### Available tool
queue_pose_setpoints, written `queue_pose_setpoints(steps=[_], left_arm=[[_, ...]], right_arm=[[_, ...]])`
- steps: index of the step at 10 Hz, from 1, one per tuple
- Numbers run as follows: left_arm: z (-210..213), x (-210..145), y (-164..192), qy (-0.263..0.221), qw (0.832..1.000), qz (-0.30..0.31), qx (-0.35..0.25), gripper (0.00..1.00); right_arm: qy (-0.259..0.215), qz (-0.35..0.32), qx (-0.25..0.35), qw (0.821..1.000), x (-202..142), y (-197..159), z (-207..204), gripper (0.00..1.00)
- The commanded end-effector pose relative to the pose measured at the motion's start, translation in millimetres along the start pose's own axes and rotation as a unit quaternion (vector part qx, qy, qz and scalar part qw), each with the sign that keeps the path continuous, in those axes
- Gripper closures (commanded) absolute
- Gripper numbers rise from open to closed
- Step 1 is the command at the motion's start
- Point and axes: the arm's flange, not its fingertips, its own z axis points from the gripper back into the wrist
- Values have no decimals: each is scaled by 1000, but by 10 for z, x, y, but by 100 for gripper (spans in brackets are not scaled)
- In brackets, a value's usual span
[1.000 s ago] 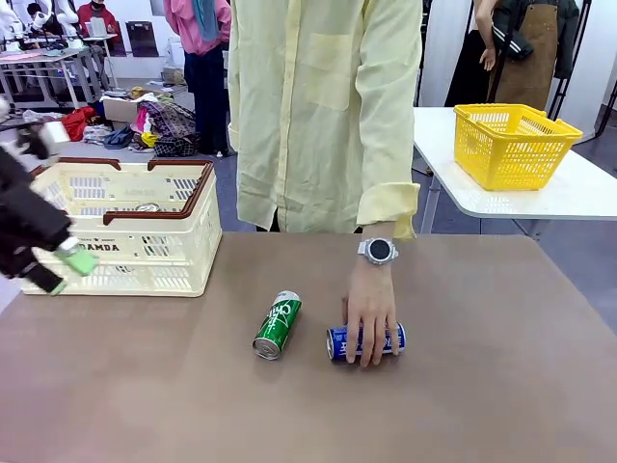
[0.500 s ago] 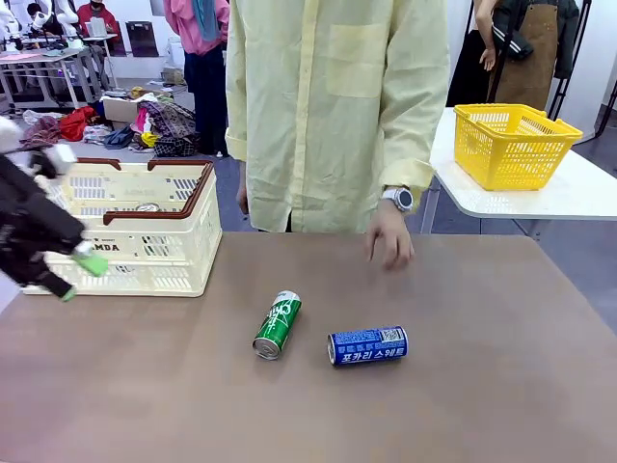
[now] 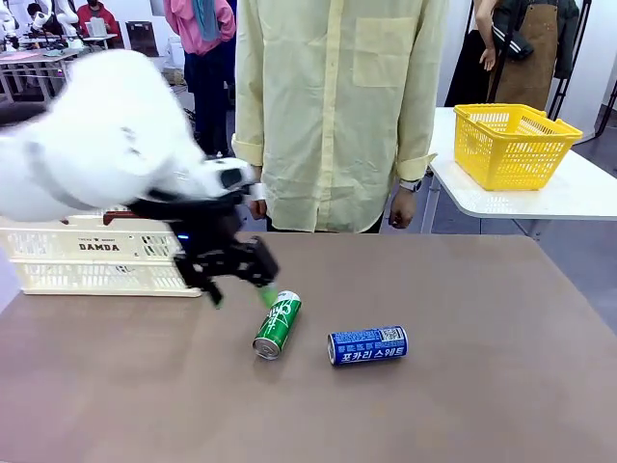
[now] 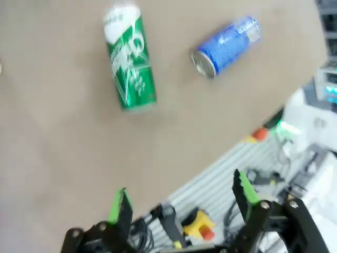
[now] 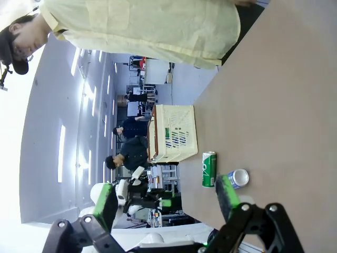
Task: Place the drinks into the Shopping basket.
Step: Pick up one drink and place it into the Shopping basket.
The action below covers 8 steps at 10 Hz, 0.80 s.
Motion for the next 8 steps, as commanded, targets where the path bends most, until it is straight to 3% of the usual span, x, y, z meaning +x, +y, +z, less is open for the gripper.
queue_pose_setpoints(steps=[1,4,6,8], left_arm=[[-263,449,-107,-58,993,52,84,0],[-814,768,-220,-112,980,64,153,0],[-1044,936,-104,-97,975,76,185,0],[-1226,1032,59,-63,980,48,180,0]], right_arm=[[-6,9,11,1000,38,22,-13,0],[-6,9,11,1000,38,22,-13,0],[-6,9,11,1000,38,22,-13,0],[-6,9,11,1000,38,22,-13,0]])
